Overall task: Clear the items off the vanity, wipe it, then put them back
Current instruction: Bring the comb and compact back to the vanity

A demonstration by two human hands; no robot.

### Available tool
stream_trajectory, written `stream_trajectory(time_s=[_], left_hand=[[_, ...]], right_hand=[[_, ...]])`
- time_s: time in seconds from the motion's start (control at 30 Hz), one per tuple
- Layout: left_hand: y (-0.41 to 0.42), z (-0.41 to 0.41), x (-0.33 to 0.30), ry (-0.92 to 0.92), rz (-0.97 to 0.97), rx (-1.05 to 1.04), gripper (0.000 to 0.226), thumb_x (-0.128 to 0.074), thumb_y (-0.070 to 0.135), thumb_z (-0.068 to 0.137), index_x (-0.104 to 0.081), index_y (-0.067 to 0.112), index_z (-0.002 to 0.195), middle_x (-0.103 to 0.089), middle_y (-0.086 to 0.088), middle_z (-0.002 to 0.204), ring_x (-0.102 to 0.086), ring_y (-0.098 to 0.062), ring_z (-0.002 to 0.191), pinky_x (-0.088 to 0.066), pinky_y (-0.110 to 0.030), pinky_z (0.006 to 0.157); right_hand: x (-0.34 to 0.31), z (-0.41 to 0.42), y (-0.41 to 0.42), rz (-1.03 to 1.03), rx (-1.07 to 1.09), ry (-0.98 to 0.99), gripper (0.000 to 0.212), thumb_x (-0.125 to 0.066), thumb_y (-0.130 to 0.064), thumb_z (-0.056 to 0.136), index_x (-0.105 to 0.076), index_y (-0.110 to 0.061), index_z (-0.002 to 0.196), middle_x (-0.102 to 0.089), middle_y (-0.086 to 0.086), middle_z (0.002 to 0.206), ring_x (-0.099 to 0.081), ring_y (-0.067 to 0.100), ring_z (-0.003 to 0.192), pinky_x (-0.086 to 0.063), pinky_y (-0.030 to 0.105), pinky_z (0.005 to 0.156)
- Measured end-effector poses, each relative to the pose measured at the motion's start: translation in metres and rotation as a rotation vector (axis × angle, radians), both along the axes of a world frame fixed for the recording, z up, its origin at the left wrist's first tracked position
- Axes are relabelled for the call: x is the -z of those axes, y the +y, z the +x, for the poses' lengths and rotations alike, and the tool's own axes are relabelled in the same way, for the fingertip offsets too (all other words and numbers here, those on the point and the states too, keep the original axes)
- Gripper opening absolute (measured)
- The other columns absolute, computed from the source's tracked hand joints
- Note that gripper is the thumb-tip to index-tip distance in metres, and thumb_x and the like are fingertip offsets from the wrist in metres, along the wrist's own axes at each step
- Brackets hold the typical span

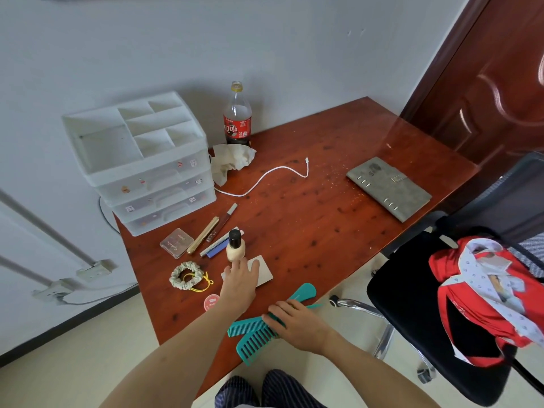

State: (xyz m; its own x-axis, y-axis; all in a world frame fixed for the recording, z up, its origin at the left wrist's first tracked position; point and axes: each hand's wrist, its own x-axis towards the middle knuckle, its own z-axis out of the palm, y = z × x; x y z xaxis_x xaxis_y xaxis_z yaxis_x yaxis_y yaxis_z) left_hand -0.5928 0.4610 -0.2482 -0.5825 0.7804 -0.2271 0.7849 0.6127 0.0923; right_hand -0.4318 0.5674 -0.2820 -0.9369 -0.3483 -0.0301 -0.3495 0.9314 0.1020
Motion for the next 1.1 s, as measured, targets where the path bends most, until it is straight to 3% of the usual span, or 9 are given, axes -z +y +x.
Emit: stream_trajectory(time_s=[0.2, 0.4, 0.5, 0.6, 0.67, 0.73, 0.87, 1.0, 1.1], left_hand=[[-0.001, 0.001, -0.003, -0.02, -0.017, -0.056, 0.072, -0.068, 0.028, 0.079, -0.028, 0.007, 0.136, -0.044, -0.015, 0.129, -0.043, -0.028, 0.114, -0.042, -0.037, 0.094], [-0.008, 0.005, -0.011, -0.038, 0.028, -0.048, 0.095, -0.073, 0.031, 0.076, -0.013, 0.007, 0.146, -0.02, -0.012, 0.148, -0.034, -0.027, 0.128, -0.038, -0.039, 0.105], [-0.015, 0.005, -0.017, 0.002, 0.08, -0.053, 0.091, -0.072, 0.042, 0.074, -0.022, 0.01, 0.143, -0.026, -0.008, 0.145, -0.035, -0.023, 0.125, -0.039, -0.034, 0.102], [-0.026, 0.003, -0.025, 0.033, 0.154, -0.145, 0.093, -0.071, 0.049, 0.071, -0.023, 0.015, 0.143, -0.035, -0.006, 0.141, -0.038, -0.022, 0.124, -0.038, -0.034, 0.102], [-0.038, 0.001, -0.032, 0.067, 0.253, -0.233, 0.092, -0.077, 0.047, 0.065, -0.034, 0.013, 0.138, -0.045, -0.007, 0.135, -0.044, -0.024, 0.121, -0.041, -0.036, 0.099], [-0.056, -0.006, -0.041, 0.083, 0.312, -0.365, 0.085, -0.081, 0.042, 0.06, -0.043, 0.012, 0.13, -0.055, -0.006, 0.123, -0.053, -0.024, 0.112, -0.045, -0.038, 0.094], [-0.116, -0.022, -0.057, 0.139, 0.351, -0.668, 0.075, -0.079, 0.027, 0.05, -0.046, 0.007, 0.114, -0.063, -0.013, 0.091, -0.064, -0.035, 0.077, -0.051, -0.038, 0.065], [-0.194, -0.014, -0.075, 0.114, 0.324, -1.085, 0.07, -0.073, 0.026, 0.06, -0.043, 0.003, 0.119, -0.057, -0.014, 0.105, -0.059, -0.035, 0.093, -0.047, -0.039, 0.073], [-0.25, 0.0, -0.086, 0.107, 0.338, -1.351, 0.068, -0.071, 0.031, 0.065, -0.038, 0.007, 0.119, -0.053, -0.01, 0.112, -0.056, -0.031, 0.096, -0.044, -0.036, 0.075]], right_hand=[[-0.005, -0.005, 0.032, 0.009, -0.002, 0.007, 0.034, -0.035, -0.022, 0.088, -0.052, -0.013, 0.116, -0.063, 0.0, 0.097, -0.06, 0.017, 0.087, -0.053, 0.029, 0.074], [-0.011, -0.015, 0.053, 0.007, 0.026, 0.032, 0.026, -0.042, -0.018, 0.083, -0.063, -0.015, 0.098, -0.061, 0.0, 0.086, -0.059, 0.016, 0.075, -0.052, 0.026, 0.057], [-0.011, -0.021, 0.061, -0.014, 0.004, 0.052, 0.023, -0.068, -0.018, 0.074, -0.065, -0.014, 0.097, -0.065, 0.003, 0.094, -0.063, 0.017, 0.077, -0.054, 0.025, 0.058], [-0.011, -0.031, 0.069, -0.026, -0.037, 0.117, 0.025, -0.057, -0.016, 0.078, -0.061, -0.01, 0.102, -0.069, 0.003, 0.09, -0.066, 0.017, 0.076, -0.055, 0.028, 0.063], [-0.015, -0.043, 0.069, -0.082, -0.05, 0.176, 0.025, -0.05, -0.013, 0.082, -0.052, -0.008, 0.106, -0.069, 0.003, 0.084, -0.066, 0.017, 0.074, -0.056, 0.031, 0.066], [-0.024, -0.058, 0.06, -0.173, -0.052, 0.191, 0.046, -0.07, -0.011, 0.073, -0.049, -0.007, 0.114, -0.067, 0.005, 0.081, -0.065, 0.017, 0.072, -0.057, 0.03, 0.064], [-0.051, -0.103, 0.006, -0.27, -0.016, 0.162, 0.081, -0.082, -0.007, 0.057, -0.044, -0.008, 0.128, -0.061, 0.005, 0.076, -0.059, 0.016, 0.064, -0.052, 0.025, 0.052], [-0.08, -0.153, -0.089, -0.301, 0.047, 0.097, 0.082, -0.086, -0.005, 0.049, -0.056, -0.005, 0.124, -0.062, 0.01, 0.075, -0.061, 0.023, 0.06, -0.048, 0.029, 0.041], [-0.101, -0.178, -0.165, -0.352, -0.011, -0.027, 0.057, -0.063, -0.005, 0.08, -0.045, -0.009, 0.134, -0.06, 0.018, 0.095, -0.061, 0.033, 0.082, -0.05, 0.038, 0.055]])
